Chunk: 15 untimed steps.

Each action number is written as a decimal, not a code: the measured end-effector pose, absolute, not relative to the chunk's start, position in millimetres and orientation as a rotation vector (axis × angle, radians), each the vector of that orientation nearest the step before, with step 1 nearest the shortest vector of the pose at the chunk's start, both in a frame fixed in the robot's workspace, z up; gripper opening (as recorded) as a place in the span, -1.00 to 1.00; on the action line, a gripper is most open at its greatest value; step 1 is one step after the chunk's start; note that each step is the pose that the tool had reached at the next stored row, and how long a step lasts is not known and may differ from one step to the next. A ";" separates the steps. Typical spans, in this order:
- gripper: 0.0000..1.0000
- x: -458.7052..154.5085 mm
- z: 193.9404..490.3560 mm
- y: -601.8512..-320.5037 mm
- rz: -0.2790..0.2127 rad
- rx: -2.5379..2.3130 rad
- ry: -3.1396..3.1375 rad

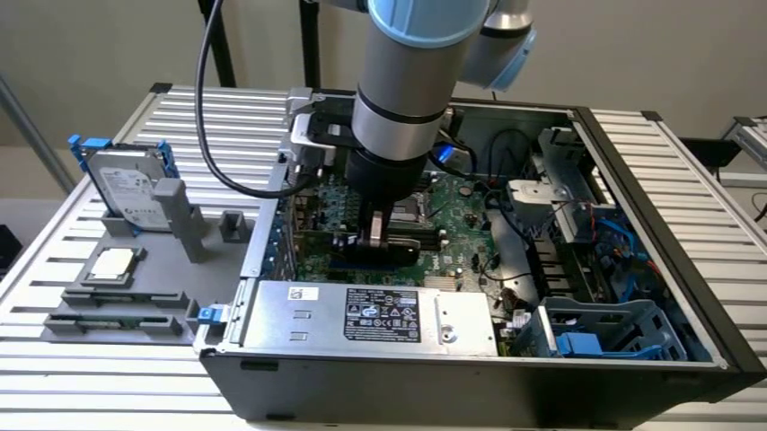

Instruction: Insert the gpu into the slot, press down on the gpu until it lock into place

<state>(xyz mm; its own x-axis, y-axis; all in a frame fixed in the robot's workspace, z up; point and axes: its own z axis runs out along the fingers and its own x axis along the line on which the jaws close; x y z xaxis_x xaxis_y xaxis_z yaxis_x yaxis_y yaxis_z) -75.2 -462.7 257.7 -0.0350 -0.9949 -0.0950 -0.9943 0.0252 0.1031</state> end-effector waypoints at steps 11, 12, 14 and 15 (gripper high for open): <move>-0.48 -73.6 252.7 -462.9 -0.236 2.168 -2.237; -0.48 -73.4 251.9 -462.9 -0.236 2.168 -2.237; -0.48 -73.2 250.2 -462.9 -0.236 2.168 -2.237; -0.48 -73.2 249.2 -462.9 -0.236 2.168 -2.237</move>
<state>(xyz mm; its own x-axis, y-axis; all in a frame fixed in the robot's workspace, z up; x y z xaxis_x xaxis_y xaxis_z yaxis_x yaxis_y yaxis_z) -73.2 -462.9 249.2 -0.0367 -0.9951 -0.0922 -0.9924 0.0254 0.1205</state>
